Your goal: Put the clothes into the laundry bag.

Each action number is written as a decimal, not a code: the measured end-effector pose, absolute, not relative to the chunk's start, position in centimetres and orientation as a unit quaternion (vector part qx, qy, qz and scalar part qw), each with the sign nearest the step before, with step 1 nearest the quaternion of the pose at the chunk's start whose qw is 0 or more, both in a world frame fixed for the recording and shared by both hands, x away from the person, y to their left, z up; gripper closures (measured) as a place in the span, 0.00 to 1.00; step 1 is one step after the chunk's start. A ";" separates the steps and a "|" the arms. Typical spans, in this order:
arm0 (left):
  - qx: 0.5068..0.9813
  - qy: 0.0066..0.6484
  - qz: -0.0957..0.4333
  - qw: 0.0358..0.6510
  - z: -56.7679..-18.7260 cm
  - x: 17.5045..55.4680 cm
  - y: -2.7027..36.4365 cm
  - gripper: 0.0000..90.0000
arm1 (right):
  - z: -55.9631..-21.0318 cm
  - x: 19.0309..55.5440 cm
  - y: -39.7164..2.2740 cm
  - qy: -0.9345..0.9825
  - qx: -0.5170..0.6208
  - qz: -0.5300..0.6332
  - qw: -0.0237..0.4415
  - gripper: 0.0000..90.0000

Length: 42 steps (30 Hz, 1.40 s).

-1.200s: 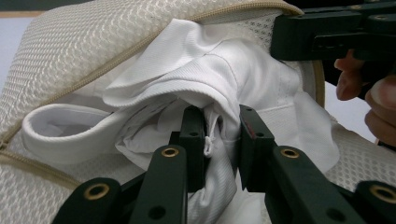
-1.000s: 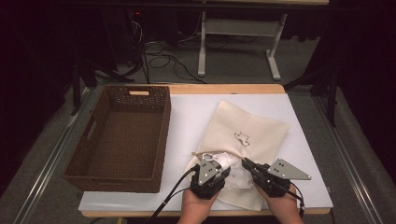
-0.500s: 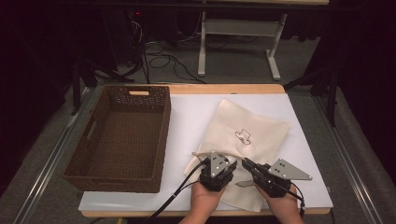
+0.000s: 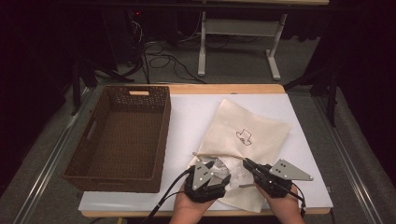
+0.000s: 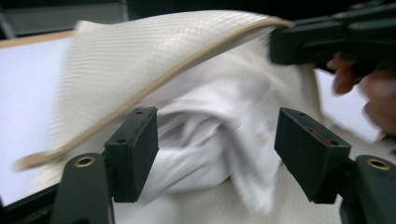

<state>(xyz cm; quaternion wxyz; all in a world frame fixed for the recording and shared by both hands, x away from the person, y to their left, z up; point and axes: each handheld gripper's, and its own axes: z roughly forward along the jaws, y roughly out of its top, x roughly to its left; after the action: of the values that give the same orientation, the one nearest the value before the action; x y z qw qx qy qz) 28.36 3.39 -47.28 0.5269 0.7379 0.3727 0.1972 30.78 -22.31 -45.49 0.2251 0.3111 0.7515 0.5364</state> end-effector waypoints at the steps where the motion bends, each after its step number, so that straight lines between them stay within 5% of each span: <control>1: 0.736 0.381 0.205 0.521 -47.6 28.2 4.3 0.32 | -45.5 30.8 -22.3 0.752 0.309 0.536 0.226 0.99; 8: 0.751 0.408 0.163 0.494 -50.6 28.5 6.7 0.37 | -45.7 30.8 -22.1 0.754 0.313 0.532 0.223 0.99; 19: 0.774 0.396 0.191 0.456 -51.8 28.6 5.3 0.75 | -45.8 30.8 -22.3 0.756 0.308 0.533 0.220 0.99; 23: 0.740 0.415 0.240 0.472 -50.7 28.4 6.4 0.51 | -45.8 30.8 -22.3 0.756 0.308 0.533 0.222 0.99; 27: 0.745 0.451 0.215 0.442 -51.3 29.6 6.8 0.34 | -45.8 30.8 -22.2 0.758 0.306 0.532 0.223 0.99; 31: 0.762 0.431 0.193 0.444 -51.8 29.3 6.3 0.80 | -45.8 30.8 -22.2 0.758 0.307 0.531 0.222 0.99; 34: 0.753 0.418 0.189 0.472 -50.8 28.8 5.6 0.87 | -45.8 30.8 -22.3 0.756 0.309 0.532 0.222 0.99; 37: 0.753 0.396 0.169 0.498 -50.1 28.4 4.2 0.77 | -45.8 30.9 -22.2 0.757 0.308 0.531 0.223 0.99; 42: 0.769 0.385 0.159 0.485 -50.8 28.4 0.1 0.26 | -45.8 30.8 -22.1 0.758 0.307 0.531 0.224 0.99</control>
<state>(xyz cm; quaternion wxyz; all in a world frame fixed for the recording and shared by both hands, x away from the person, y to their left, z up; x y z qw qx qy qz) 28.36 0.14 -50.77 0.4855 0.7685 0.3852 0.1589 30.81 -22.08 -45.82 0.2240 0.3065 0.7576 0.5310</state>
